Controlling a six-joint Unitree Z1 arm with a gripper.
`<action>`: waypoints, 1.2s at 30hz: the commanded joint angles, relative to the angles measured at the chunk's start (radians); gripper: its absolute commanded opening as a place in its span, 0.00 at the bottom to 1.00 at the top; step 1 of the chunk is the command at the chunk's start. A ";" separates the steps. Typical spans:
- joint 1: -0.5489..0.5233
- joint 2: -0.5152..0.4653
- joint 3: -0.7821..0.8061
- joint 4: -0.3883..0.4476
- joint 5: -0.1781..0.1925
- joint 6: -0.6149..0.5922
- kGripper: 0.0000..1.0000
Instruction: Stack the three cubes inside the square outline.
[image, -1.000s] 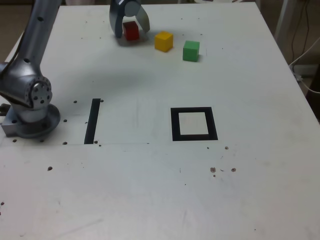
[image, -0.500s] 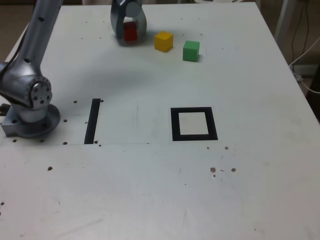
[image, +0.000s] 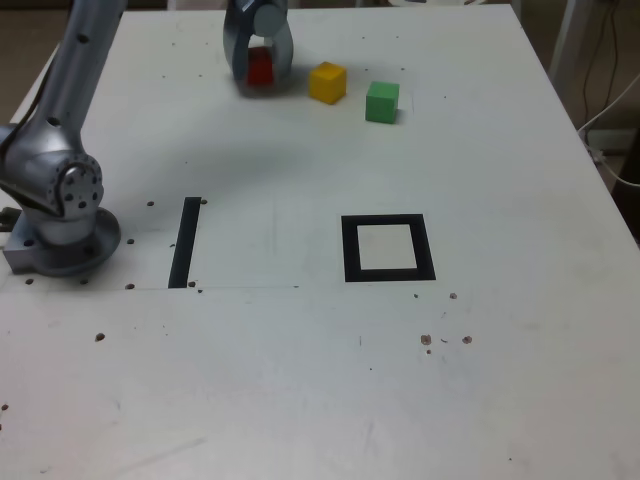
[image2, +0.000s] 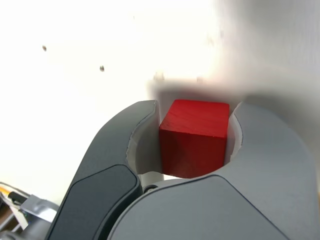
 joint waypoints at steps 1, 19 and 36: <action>-0.020 -0.041 0.017 0.002 0.001 -0.008 0.30; -0.302 -0.309 0.277 -0.016 -0.024 -0.143 0.30; -0.628 -0.350 0.409 -0.083 -0.094 -0.313 0.30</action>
